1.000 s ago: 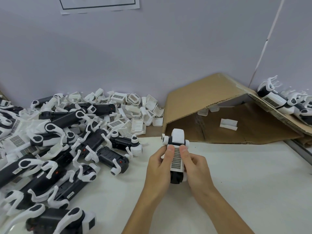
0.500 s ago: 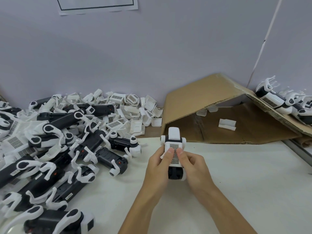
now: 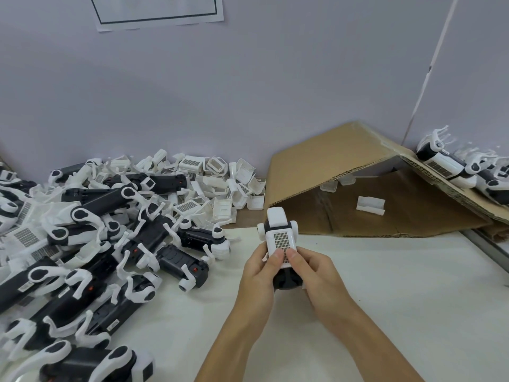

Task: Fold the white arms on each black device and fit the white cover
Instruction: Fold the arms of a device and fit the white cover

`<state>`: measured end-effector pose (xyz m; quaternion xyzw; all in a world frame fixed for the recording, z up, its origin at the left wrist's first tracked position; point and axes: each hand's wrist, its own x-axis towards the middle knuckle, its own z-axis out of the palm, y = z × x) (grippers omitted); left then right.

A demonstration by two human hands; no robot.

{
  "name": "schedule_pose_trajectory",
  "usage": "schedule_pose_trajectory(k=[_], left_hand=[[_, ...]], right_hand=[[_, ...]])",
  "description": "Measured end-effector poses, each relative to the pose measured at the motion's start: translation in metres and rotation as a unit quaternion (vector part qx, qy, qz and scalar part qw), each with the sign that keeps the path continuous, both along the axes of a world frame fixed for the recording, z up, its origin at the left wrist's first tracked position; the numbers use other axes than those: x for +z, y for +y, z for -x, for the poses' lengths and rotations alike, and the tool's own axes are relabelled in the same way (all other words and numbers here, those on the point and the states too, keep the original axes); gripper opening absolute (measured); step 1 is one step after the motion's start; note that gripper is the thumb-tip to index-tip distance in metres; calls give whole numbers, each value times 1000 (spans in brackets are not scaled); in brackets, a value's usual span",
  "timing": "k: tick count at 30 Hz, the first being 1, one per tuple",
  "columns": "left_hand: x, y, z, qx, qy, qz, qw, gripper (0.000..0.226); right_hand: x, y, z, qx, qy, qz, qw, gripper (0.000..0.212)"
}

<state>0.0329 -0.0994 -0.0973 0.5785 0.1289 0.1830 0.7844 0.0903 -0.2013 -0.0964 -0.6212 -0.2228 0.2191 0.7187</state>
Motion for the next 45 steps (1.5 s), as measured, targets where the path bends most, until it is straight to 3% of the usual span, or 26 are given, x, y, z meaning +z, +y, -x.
schedule_pose_trajectory(k=[5, 10, 18, 25, 28, 30, 32, 35, 38, 42, 45], left_hand=[[-3, 2, -1, 35, -7, -15, 999, 28], [0, 3, -2, 55, -16, -35, 998, 31], [2, 2, 0, 84, -6, -64, 994, 36], [6, 2, -1, 109, 6, 75, 991, 49], [8, 4, 0, 113, -6, 183, 977, 52], [10, 5, 1, 76, -2, 242, 967, 49], [13, 4, 1, 20, 4, 266, 964, 49], [13, 6, -1, 10, 2, 200, 980, 50], [11, 13, -1, 75, 23, 67, 995, 35], [8, 26, 5, 227, 40, -71, 971, 19], [7, 25, 3, 211, 28, -103, 972, 12]], right_hand=[[-1, 1, 1, 12, 28, -31, 999, 32], [0, 9, 8, -36, 21, -34, 999, 45], [-1, 10, 9, -64, -22, -24, 997, 41], [-8, 20, 19, -194, -145, 61, 968, 53], [-12, 18, 21, -123, -229, 122, 958, 59], [-16, 19, 22, -97, -226, 115, 962, 71], [-17, 18, 18, -129, -223, 105, 961, 68], [-11, 8, 5, -191, -169, 58, 965, 29], [-1, -6, -8, -205, -70, 25, 976, 8], [5, -20, -17, -172, -12, 25, 985, 19], [6, -21, -17, -140, -11, 34, 990, 22]])
